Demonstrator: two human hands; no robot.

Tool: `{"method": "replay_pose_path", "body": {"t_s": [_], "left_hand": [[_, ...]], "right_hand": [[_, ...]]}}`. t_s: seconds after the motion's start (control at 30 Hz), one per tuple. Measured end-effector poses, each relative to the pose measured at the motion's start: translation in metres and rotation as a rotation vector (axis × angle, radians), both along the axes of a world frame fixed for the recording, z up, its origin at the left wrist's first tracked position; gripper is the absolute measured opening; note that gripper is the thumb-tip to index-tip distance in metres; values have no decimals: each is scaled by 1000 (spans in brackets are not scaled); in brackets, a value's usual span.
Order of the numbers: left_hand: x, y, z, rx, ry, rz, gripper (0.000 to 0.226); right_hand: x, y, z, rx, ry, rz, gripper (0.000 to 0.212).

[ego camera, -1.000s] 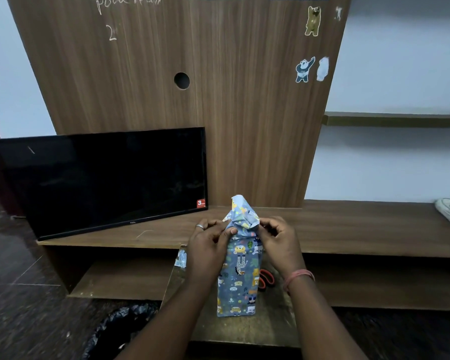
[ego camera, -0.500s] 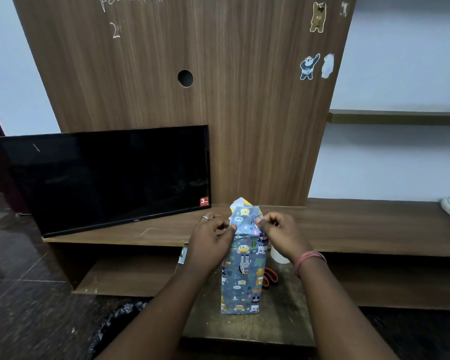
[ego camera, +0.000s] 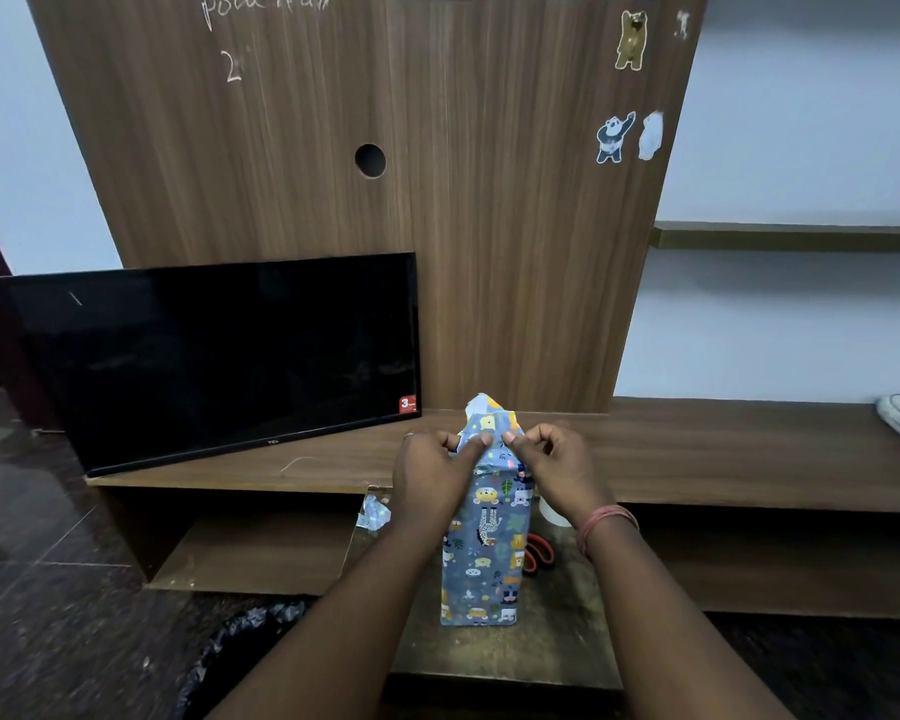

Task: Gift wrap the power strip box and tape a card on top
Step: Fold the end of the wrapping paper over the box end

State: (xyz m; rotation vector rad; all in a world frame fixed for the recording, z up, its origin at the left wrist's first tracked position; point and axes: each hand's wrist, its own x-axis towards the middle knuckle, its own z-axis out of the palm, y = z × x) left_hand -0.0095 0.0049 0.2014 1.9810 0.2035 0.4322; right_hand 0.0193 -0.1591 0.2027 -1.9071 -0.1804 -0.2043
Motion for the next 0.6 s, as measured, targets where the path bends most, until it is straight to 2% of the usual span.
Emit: {"method": "replay_pose_path", "body": {"t_s": [0.1,0.23,0.37,0.4,0.5,0.57,0.6], "left_hand": [[4,1,3,-157,59,-12,41],[2,-2,8,-137,8,-90,28],[-1,1,5,-181,-40,-179,6],[-3,1,5,-197,-44,-183,5],[-7,1,1,-239,-25,-198,11],[-9,-1,-3,-247,-57,-225,20],[-10,-2,-5,-252,-72,-236,21]], "right_hand": [[-3,-2,-5,32,17,-7,39],[-2,-5,-3,130,24,64,15],[5,-9,1,203,54,165,10],[6,-9,3,254,79,188,9],[12,-7,9,435,161,251,26],[19,-6,15,467,187,219,32],[24,-5,18,448,181,209,27]]}}
